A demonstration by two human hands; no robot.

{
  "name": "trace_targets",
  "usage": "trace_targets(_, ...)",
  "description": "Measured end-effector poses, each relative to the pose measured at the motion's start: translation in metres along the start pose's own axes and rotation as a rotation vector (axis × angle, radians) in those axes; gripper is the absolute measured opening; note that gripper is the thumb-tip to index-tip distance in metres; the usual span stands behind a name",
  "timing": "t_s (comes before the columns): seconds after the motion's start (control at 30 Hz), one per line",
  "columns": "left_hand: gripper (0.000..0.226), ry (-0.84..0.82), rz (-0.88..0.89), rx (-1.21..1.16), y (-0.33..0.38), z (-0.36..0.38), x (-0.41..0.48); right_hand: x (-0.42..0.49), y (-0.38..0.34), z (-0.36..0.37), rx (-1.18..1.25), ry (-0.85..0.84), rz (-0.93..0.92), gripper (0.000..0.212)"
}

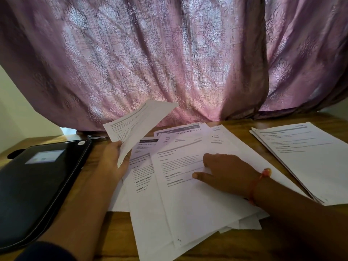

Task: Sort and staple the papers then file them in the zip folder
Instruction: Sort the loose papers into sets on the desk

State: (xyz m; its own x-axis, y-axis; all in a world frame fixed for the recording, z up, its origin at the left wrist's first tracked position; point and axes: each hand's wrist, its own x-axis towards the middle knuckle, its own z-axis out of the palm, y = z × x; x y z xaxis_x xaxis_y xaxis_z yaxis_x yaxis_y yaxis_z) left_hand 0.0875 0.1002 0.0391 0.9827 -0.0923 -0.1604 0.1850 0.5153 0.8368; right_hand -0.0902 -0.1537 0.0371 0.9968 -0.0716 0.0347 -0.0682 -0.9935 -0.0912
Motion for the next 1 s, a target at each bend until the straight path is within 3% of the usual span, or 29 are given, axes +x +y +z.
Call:
trace_targets(0.1, 0.029, 0.003, -0.002, 0.033, 0.001, 0.001, -0.005, -0.001, -0.005, -0.001, 0.073, -0.046, -0.037, 0.071)
trace_targets(0.27, 0.025, 0.001, -0.017, 0.017, -0.001, 0.004, -0.011, 0.001, -0.006, 0.008, -0.01, -0.135, -0.072, 0.094)
trace_targets(0.4, 0.023, 0.011, -0.003, 0.044, -0.003, 0.009, -0.017, 0.005, -0.006, 0.011, 0.079, -0.152, -0.175, 0.081)
trace_targets(0.57, 0.021, 0.001, -0.011, 0.068, -0.002, 0.009, -0.02, 0.008, 0.001, 0.013, 0.002, -0.142, -0.06, 0.089)
trace_targets(1.0, 0.016, 0.064, -0.043, 0.13, -0.001, 0.012, -0.022, 0.012, 0.011, 0.005, 0.23, -0.194, -0.202, 0.091)
